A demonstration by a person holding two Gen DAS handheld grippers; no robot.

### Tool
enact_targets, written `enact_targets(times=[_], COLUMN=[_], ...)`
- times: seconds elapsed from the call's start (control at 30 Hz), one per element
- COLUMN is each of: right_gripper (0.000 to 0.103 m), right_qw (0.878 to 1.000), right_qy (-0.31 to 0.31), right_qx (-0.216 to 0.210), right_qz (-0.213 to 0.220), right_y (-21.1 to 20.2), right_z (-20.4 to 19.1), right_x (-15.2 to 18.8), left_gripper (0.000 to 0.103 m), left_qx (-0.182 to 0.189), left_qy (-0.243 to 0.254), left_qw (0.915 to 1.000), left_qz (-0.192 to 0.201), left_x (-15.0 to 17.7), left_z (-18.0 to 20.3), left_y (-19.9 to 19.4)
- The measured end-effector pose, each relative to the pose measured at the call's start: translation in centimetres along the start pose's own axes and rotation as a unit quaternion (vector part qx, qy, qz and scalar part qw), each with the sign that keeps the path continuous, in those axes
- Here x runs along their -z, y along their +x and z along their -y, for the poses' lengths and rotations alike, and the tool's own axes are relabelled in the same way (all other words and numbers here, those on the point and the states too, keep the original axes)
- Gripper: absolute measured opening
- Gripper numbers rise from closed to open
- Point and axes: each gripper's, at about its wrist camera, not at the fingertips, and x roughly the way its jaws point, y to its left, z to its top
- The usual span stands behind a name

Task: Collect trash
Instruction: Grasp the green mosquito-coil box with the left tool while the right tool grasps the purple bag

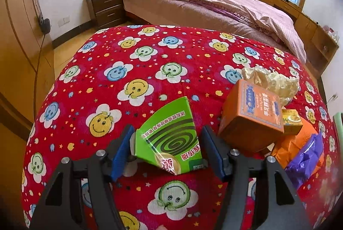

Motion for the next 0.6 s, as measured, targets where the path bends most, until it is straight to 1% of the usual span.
enact_targets(times=[0.13,0.17,0.2,0.37,0.6], right_gripper=[0.081,0.082,0.084,0.086,0.086], right_qw=[1.000,1.000,1.000,1.000,0.998], right_qy=[-0.002,-0.003,-0.004,-0.021,-0.057], right_qx=[-0.003,-0.004,-0.006,-0.013,-0.025], right_qz=[-0.003,-0.004,-0.005,-0.003,-0.003], right_y=[0.2,0.2,0.2,0.0,0.6], right_z=[-0.4,-0.5,-0.8,-2.1,-5.7], right_x=[0.1,0.1,0.1,0.0,-0.4], left_gripper=[0.064,0.062,0.056,0.055,0.055], left_qx=[0.004,0.004,0.002,0.028,0.059], left_qy=[0.005,0.009,0.013,0.004,-0.005], left_qw=[1.0000,1.0000,0.9999,0.9996,0.9981], left_qz=[0.001,0.002,0.005,0.006,0.015], left_x=[0.0,0.0,0.1,0.2,0.8], left_z=[0.0,0.0,-0.1,-1.0,-2.2], left_y=[-0.1,-0.1,-0.2,-0.6,-1.6])
